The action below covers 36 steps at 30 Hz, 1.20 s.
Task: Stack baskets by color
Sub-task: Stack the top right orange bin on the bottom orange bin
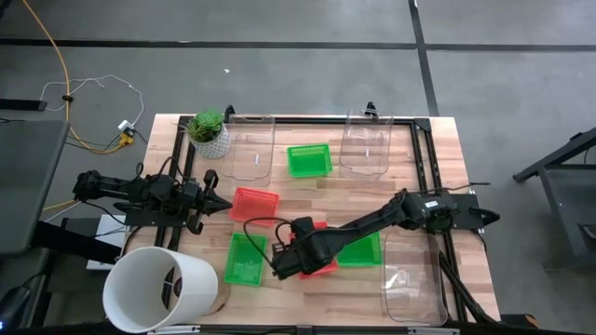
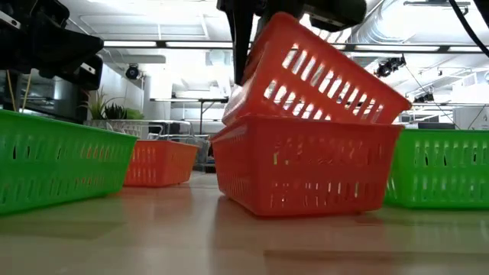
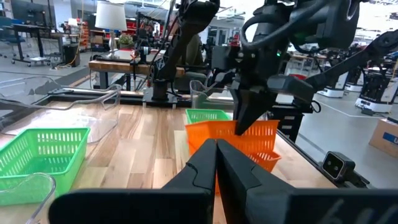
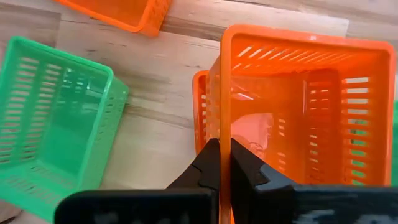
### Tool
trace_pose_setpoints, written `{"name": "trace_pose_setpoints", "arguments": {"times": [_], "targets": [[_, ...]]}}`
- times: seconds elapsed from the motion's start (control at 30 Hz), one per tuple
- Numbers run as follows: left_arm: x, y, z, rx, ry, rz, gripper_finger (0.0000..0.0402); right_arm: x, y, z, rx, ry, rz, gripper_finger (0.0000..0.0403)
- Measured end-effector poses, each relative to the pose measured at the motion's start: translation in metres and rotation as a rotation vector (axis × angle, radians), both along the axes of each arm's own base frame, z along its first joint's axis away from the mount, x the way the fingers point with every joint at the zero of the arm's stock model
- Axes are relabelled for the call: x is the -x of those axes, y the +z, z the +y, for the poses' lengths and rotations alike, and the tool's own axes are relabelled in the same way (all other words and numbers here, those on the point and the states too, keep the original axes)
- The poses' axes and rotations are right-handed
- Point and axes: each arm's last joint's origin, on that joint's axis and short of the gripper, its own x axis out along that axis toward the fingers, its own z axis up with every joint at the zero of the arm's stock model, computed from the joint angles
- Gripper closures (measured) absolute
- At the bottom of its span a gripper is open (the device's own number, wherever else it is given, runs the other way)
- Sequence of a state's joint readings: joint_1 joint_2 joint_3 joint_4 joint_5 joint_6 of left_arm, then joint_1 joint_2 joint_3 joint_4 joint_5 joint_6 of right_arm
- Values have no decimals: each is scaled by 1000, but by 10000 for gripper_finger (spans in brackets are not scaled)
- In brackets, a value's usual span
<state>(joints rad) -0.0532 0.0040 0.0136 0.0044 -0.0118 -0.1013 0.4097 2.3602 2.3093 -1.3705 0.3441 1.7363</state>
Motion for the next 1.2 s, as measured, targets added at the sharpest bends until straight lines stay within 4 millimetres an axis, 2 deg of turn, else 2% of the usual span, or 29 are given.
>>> {"name": "trace_pose_setpoints", "arguments": {"times": [0.27, 0.37, 0.6, 0.73, 0.9, 1.03, 1.2], "targets": [[0, 0, 0, 0, 0, 0, 401, 0, -1, -2, 11, 78, 34, 390], [0, 0, 0, 0, 0, -1, 401, 0, -1, -2, 12, 105, 46, 359], [0, 0, 0, 0, 0, -1, 401, 1, 0, -5, 45, 206, 90, 254], [0, 0, 0, 0, 0, 0, 401, 7, 8, -9, 74, 274, 127, 219], [0, 0, 0, 0, 0, -1, 401, 14, 14, -10, 116, 432, 209, 210], [0, 0, 0, 0, 0, -1, 401, 29, 27, -5, 128, 567, 280, 210], [0, 0, 0, 0, 0, -1, 401, 37, 47, -1, 215, 629, 212, 210]]}}
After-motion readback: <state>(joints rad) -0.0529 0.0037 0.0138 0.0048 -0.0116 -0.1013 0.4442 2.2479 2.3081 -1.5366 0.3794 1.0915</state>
